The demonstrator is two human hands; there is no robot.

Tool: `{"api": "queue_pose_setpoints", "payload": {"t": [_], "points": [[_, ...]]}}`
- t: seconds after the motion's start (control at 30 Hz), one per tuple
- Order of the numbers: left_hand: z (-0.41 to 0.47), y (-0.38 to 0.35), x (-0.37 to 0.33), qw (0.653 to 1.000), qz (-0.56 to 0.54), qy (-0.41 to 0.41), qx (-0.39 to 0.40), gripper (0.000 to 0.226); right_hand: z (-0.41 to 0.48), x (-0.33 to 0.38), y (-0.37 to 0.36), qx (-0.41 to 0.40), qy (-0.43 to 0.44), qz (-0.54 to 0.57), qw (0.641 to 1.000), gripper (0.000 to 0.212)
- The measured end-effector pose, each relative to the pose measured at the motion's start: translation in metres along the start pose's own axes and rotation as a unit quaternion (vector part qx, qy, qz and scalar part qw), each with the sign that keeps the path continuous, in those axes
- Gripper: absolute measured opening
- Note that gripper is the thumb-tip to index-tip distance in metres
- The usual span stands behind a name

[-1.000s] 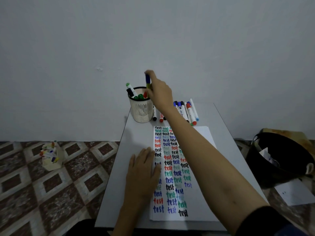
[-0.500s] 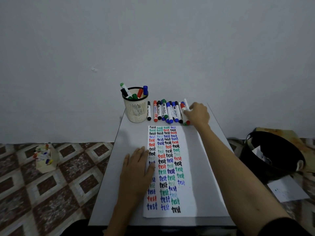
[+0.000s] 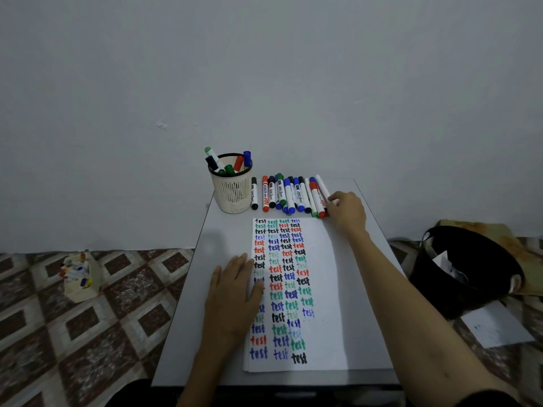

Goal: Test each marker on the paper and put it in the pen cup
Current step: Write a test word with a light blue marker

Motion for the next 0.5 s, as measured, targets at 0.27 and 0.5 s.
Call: {"api": "queue_pose_setpoints", "payload": {"t": [0.27, 0.5], "points": [[0.000, -0.002, 0.002, 1.000, -0.001, -0.005, -0.005, 0.076, -0.009, -0.011, 0.014, -0.051, -0.008, 0.029, 0.998, 0.015], [-0.001, 0.000, -0.001, 1.000, -0.004, -0.007, -0.007, 0.073, -0.026, -0.014, 0.034, -0.166, -0.048, 0.310, 0.935, 0.024]]}}
Point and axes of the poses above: each hand's wrist, its own z-axis towards the middle knuckle, its own y-axis out of the back of the hand, x = y × z, the point moved 5 cm from there along z, towards the middle knuckle, and after that the axes turned 14 degrees about z, right-handed, at the moved point
